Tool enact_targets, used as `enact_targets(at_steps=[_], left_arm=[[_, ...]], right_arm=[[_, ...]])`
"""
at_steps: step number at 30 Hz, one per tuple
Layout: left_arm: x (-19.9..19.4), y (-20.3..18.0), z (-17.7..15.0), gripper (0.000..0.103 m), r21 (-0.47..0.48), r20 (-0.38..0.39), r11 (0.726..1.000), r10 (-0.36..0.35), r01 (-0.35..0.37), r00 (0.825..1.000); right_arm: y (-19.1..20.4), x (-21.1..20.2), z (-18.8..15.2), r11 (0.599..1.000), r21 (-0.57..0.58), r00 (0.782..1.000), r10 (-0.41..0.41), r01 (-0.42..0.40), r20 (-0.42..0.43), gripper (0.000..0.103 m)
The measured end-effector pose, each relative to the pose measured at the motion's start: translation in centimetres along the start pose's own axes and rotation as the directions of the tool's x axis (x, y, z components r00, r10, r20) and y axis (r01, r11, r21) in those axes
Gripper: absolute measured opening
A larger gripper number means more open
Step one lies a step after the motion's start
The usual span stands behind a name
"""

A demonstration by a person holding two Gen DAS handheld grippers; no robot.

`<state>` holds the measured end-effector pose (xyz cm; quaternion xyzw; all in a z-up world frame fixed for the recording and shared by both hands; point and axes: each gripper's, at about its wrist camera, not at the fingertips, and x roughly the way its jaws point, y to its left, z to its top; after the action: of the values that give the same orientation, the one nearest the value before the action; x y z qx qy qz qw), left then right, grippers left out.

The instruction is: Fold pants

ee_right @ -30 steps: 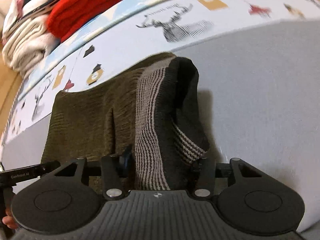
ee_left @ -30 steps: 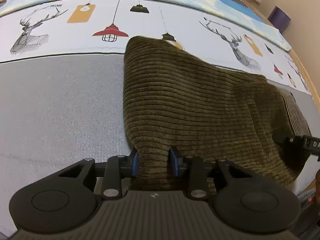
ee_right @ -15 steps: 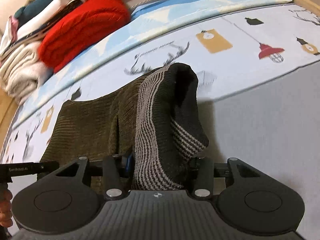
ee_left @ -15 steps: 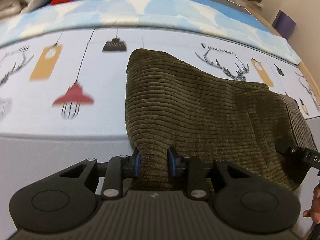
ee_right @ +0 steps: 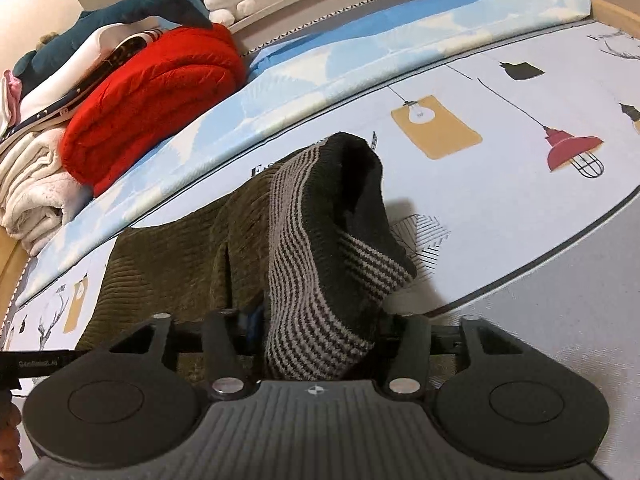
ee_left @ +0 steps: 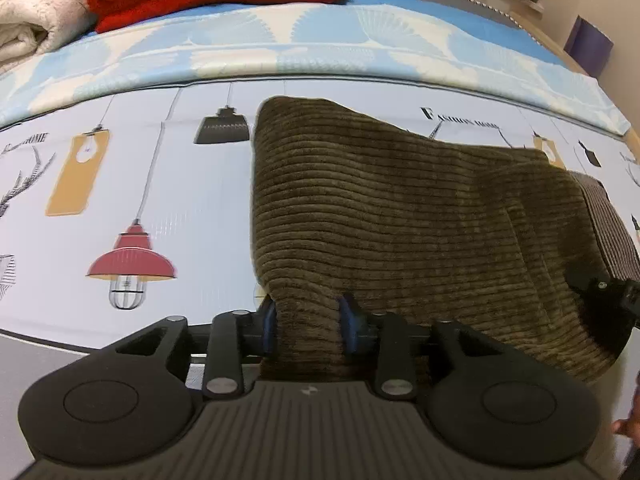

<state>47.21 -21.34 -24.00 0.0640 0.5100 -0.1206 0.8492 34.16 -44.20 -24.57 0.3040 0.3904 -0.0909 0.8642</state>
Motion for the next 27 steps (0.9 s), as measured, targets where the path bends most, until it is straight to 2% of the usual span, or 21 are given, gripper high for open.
enact_targets(at_steps=[3,6,8,9,10,11,12,14,15,17,20,23,24,26,27], left_arm=[[-2.6,0.5,-1.4,0.066,0.032,0.073,0.998,0.05,-0.052,0.996],[-5.3,-0.1,-3.6,0.072,0.096,0.125,0.995,0.028,-0.04,0.992],[-5.4,-1.4,-5.2,0.073,0.175,0.132,0.981,0.057,-0.08,0.99],[-5.1,-2.1,-5.9,0.073,0.215,0.132,0.972,0.07,-0.097,0.989],[-4.7,-2.5,-6.4,0.074,0.237,0.135,0.965,0.083,-0.113,0.987],[-4.3,-2.7,-6.9,0.075,0.244,0.143,0.961,0.098,-0.131,0.985],[-4.0,-2.7,-7.2,0.076,0.233,0.153,0.963,0.103,-0.137,0.983],[-3.6,-2.0,-7.3,0.086,0.176,0.147,0.976,0.103,-0.128,0.984],[-3.5,-1.6,-7.3,0.088,0.158,0.14,0.98,0.096,-0.118,0.986],[-3.3,-1.0,-7.4,0.089,0.156,0.143,0.983,0.076,-0.098,0.987],[-4.2,-0.7,-7.3,0.088,0.156,0.149,0.983,0.071,-0.094,0.986],[-5.1,-0.6,-7.5,0.09,0.152,0.159,0.984,0.068,-0.093,0.985],[-5.1,-0.8,-7.8,0.091,0.163,0.162,0.981,0.075,-0.102,0.984],[-4.4,-1.3,-8.5,0.102,0.18,0.169,0.973,0.114,-0.144,0.979],[-4.3,-1.4,-8.6,0.103,0.17,0.18,0.971,0.134,-0.165,0.975]], right_arm=[[0.2,-2.5,0.7,0.999,-0.018,0.999,-0.044,0.044,0.012,0.068],[1.3,-6.7,0.4,0.992,-0.109,0.991,-0.042,0.056,0.128,0.072],[2.6,-8.6,0.0,0.974,-0.221,0.99,-0.011,0.042,0.142,0.072],[3.0,-9.0,-0.4,0.965,-0.262,0.99,0.012,0.025,0.139,0.067],[3.4,-9.3,-0.9,0.954,-0.301,0.99,0.043,0.0,0.136,0.062],[3.8,-9.1,-1.5,0.937,-0.348,0.99,0.07,-0.023,0.122,0.044],[4.0,-8.4,-2.0,0.919,-0.393,0.995,0.055,-0.018,0.084,0.021],[3.6,-5.6,-3.4,0.898,-0.438,0.999,-0.051,0.04,-0.013,0.002],[2.7,-4.2,-4.1,0.893,-0.447,0.995,-0.085,0.054,-0.05,0.0],[1.6,-3.6,-4.5,0.908,-0.418,0.997,-0.055,0.026,-0.058,0.0],[1.4,-5.1,-3.3,0.938,-0.346,0.997,-0.026,-0.001,-0.072,0.0],[1.7,-7.0,-2.7,0.948,-0.317,0.998,0.003,-0.023,-0.062,0.011],[1.6,-7.0,-2.9,0.942,-0.334,0.998,-0.004,-0.016,-0.058,0.016],[1.6,-5.3,-3.9,0.931,-0.364,0.993,-0.066,0.028,-0.094,0.021],[1.4,-4.7,-4.5,0.927,-0.373,0.994,-0.071,0.035,-0.084,0.021]])
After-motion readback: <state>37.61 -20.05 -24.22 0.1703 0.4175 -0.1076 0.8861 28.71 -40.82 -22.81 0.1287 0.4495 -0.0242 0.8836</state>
